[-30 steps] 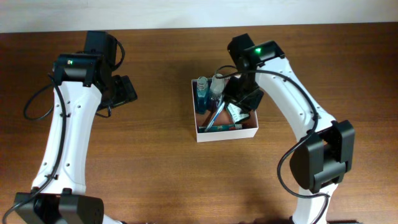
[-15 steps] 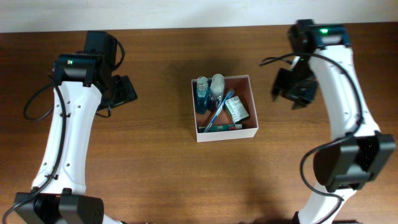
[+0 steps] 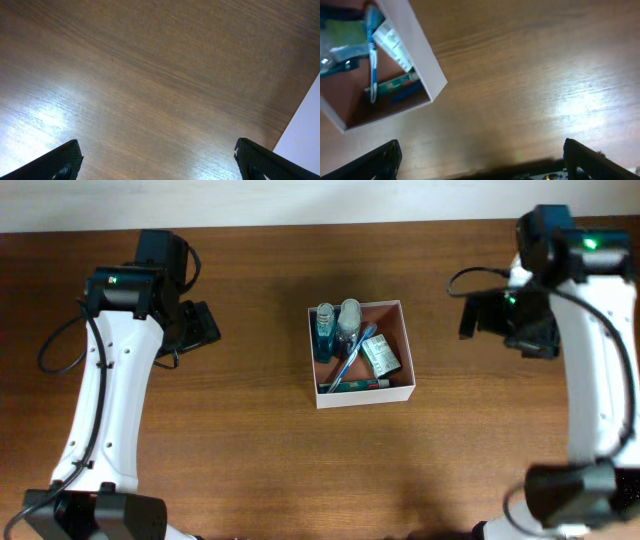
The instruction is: Pack container
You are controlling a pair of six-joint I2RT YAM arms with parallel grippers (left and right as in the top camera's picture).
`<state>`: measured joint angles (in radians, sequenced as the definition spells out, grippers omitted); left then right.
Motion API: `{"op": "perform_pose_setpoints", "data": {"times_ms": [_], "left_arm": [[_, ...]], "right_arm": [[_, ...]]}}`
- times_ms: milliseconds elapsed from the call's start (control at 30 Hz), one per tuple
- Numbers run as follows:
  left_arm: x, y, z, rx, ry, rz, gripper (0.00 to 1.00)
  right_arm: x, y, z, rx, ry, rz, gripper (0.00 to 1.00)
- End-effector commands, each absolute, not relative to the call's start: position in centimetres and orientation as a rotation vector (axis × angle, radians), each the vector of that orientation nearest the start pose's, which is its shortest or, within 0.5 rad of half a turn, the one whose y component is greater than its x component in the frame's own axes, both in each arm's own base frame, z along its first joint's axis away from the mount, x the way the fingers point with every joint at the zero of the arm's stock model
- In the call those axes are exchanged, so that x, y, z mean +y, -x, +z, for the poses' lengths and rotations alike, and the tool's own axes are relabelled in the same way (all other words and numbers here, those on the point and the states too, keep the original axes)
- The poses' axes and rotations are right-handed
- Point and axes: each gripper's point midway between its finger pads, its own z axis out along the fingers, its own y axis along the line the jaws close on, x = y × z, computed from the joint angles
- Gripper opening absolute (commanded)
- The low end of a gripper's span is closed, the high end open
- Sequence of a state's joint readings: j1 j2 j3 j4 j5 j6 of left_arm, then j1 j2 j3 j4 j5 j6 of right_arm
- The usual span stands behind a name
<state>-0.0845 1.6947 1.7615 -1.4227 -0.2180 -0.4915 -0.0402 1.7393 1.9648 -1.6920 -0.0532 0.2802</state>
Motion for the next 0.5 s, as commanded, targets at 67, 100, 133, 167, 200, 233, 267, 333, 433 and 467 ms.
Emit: {"op": "perform_pose_setpoints", "data": {"times_ms": [67, 100, 133, 167, 200, 233, 267, 333, 433, 467], "left_arm": [[1.0, -34.7, 21.2, 2.804, 0.629, 0.227, 0.99], [1.0, -34.7, 21.2, 2.804, 0.629, 0.227, 0.99], [1.0, -34.7, 21.2, 2.804, 0.629, 0.227, 0.99], [1.0, -34.7, 21.2, 2.804, 0.629, 0.227, 0.99], [1.0, -34.7, 21.2, 2.804, 0.629, 0.227, 0.99], [1.0, -34.7, 21.2, 2.804, 0.629, 0.227, 1.0], [1.0, -34.7, 21.2, 2.804, 0.629, 0.227, 0.99], [1.0, -34.7, 21.2, 2.804, 0.629, 0.227, 1.0], [1.0, -34.7, 21.2, 2.804, 0.629, 0.227, 0.99], [1.0, -34.7, 21.2, 2.804, 0.629, 0.227, 0.99]], "right_arm": [[-0.6, -26.3, 26.4, 2.954, -0.355, 0.057, 0.98], [-0.6, -25.3, 26.3, 2.952, -0.357, 0.052, 0.98], [-0.6, -24.4, 26.3, 2.95, -0.356, 0.052, 0.99], [-0.6, -23.5, 26.1, 2.947, -0.356, 0.052, 0.98], [-0.5, -22.9, 26.0, 2.944, -0.355, 0.053, 0.98], [-0.5, -22.4, 25.8, 2.94, -0.355, 0.054, 0.98], [-0.5, -21.9, 25.6, 2.936, -0.354, 0.053, 0.98], [-0.5, -21.3, 25.0, 2.933, -0.354, 0.054, 0.98], [-0.2, -20.9, 24.1, 2.919, -0.364, 0.079, 0.98], [0.3, -20.9, 23.8, 2.909, -0.366, 0.126, 0.98]]}}
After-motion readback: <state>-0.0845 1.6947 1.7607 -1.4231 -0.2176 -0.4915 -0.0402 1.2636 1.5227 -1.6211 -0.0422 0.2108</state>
